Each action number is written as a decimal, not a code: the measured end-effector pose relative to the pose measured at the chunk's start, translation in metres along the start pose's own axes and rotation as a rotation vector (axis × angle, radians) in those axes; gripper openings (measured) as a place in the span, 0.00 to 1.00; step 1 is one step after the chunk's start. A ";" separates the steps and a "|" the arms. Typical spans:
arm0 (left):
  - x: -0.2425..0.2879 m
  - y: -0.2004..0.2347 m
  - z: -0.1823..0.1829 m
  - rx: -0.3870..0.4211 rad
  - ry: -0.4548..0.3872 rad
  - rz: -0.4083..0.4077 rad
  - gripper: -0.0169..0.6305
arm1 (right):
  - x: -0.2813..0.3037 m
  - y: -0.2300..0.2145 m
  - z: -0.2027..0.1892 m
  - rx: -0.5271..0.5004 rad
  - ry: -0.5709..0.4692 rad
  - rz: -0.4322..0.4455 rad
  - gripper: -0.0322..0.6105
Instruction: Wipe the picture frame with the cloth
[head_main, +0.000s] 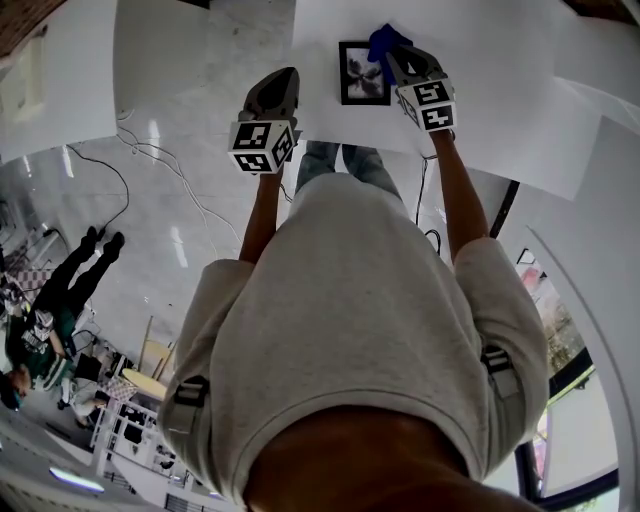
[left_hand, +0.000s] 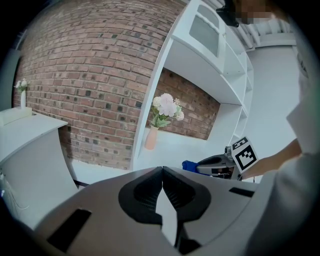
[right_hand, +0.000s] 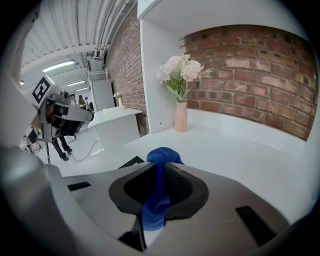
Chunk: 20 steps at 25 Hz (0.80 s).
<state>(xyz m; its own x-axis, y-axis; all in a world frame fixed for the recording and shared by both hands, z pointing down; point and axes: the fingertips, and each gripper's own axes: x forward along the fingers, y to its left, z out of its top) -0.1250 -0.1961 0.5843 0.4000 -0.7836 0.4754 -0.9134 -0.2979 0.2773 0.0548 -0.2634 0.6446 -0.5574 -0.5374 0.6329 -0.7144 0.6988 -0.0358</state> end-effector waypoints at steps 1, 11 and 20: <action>-0.002 -0.002 0.001 0.000 0.000 0.001 0.05 | -0.003 0.000 -0.002 0.006 0.003 -0.001 0.15; -0.004 -0.008 0.003 0.008 -0.005 -0.023 0.05 | -0.013 0.012 -0.011 0.028 0.011 -0.009 0.15; 0.007 -0.017 0.004 0.012 -0.004 -0.053 0.05 | -0.024 0.021 -0.022 0.019 0.033 -0.005 0.15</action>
<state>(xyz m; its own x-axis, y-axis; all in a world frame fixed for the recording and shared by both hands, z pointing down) -0.1072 -0.1993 0.5795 0.4472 -0.7690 0.4569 -0.8919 -0.3451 0.2922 0.0622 -0.2250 0.6457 -0.5395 -0.5246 0.6586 -0.7255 0.6866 -0.0474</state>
